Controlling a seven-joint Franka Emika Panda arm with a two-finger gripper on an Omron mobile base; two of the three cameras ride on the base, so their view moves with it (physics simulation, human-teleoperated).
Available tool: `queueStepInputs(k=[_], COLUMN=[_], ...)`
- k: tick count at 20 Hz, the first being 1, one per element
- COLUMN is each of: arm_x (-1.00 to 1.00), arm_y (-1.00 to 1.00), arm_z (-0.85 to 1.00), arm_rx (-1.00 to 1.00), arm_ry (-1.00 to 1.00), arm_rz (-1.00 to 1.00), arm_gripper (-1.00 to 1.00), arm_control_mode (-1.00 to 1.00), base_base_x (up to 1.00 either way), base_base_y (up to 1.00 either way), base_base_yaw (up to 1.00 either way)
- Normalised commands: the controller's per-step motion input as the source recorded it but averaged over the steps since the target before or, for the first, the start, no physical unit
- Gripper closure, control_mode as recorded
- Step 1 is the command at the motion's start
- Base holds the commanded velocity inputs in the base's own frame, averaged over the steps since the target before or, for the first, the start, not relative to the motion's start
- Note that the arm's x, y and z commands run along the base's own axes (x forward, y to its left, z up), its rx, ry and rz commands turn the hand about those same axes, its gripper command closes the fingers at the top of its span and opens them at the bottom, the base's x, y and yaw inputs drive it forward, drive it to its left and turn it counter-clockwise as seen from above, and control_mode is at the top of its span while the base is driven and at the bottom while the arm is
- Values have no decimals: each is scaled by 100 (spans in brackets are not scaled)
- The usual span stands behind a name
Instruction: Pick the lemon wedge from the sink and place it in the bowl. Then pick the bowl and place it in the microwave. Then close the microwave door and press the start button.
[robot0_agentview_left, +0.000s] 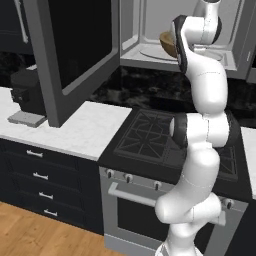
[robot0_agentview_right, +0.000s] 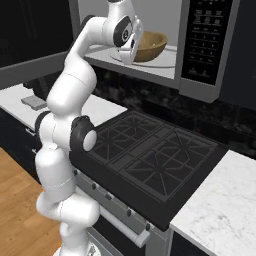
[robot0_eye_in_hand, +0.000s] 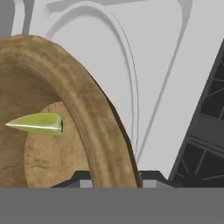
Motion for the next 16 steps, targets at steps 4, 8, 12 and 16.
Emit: queueStepInputs(k=[4,8,12,16], arm_x=[53,38,37,37], arm_y=[-16,0,7,0], arm_z=[-21,-45,-35,-16], arm_rx=[0,-2,-2,0], arm_ry=[0,-1,-1,-6], arm_rz=[7,4,0,0], arm_gripper=[100,100,-100,-100], arm_control_mode=[-100,-100,-100,-100], base_base_x=[0,0,0,0], base_base_y=[0,0,0,0], base_base_yaw=[0,0,0,0])
